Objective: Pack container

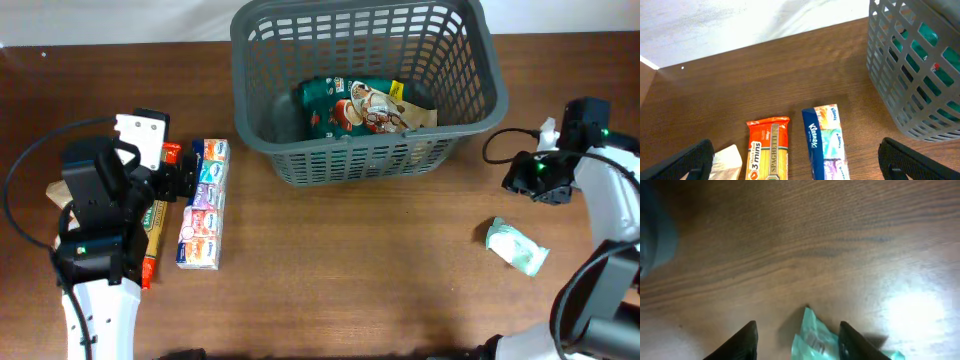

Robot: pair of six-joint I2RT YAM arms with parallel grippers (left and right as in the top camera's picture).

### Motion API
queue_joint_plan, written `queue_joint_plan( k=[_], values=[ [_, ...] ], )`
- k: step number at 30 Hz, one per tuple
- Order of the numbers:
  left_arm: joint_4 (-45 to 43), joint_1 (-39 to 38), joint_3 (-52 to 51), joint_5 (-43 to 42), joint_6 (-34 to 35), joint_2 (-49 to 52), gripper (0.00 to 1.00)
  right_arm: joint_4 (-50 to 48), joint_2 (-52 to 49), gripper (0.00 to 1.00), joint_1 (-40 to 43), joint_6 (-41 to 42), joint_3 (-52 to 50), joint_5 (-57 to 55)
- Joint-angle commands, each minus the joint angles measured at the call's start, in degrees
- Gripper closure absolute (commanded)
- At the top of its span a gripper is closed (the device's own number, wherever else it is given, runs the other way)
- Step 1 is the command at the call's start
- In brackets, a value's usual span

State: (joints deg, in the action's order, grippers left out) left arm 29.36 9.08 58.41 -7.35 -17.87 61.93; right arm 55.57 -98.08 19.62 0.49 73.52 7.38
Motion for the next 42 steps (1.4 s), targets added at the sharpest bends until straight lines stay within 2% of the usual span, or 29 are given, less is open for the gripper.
queue_joint_plan(
  k=[1, 10, 13, 17, 24, 28, 30, 37, 39, 42],
  values=[
    [-0.1, 0.2, 1.1, -1.0, -0.7, 0.2, 0.01, 2.9, 5.6, 0.50, -0.1, 0.2, 0.7, -0.5],
    [-0.2, 0.2, 1.1, -1.0, -0.7, 0.2, 0.01, 8.2, 14.6, 0.44, -0.1, -4.3, 0.3, -1.5],
    [-0.2, 0.2, 1.1, -1.0, -0.7, 0.2, 0.01, 8.3, 15.0, 0.42, -0.1, -4.8, -1.8, -2.4],
    [-0.2, 0.2, 1.1, -1.0, -0.7, 0.2, 0.01, 8.1, 15.0, 0.38, -0.1, -10.1, -6.2, 4.9],
    [-0.2, 0.2, 1.1, -1.0, -0.7, 0.2, 0.01, 12.2, 15.0, 0.37, -0.1, -9.4, -7.8, 6.5],
    [-0.2, 0.2, 1.1, -1.0, -0.7, 0.2, 0.01, 13.7, 15.0, 0.36, -0.1, -4.3, -8.7, 6.4],
    [-0.2, 0.2, 1.1, -1.0, -0.7, 0.2, 0.01, 12.6, 15.0, 0.37, -0.1, 0.7, -10.0, 5.9],
    [-0.1, 0.2, 1.1, -1.0, -0.7, 0.2, 0.01, 3.6, 15.1, 0.36, -0.1, 22.8, -19.2, 7.3],
    [-0.1, 0.2, 1.1, -1.0, -0.7, 0.2, 0.01, 0.9, 15.1, 0.32, -0.1, 28.4, -22.1, 9.1],
    [-0.2, 0.2, 1.1, -1.0, -0.7, 0.2, 0.01, -2.6, 15.1, 0.28, -0.1, 32.0, -24.9, 12.9]
  ],
)
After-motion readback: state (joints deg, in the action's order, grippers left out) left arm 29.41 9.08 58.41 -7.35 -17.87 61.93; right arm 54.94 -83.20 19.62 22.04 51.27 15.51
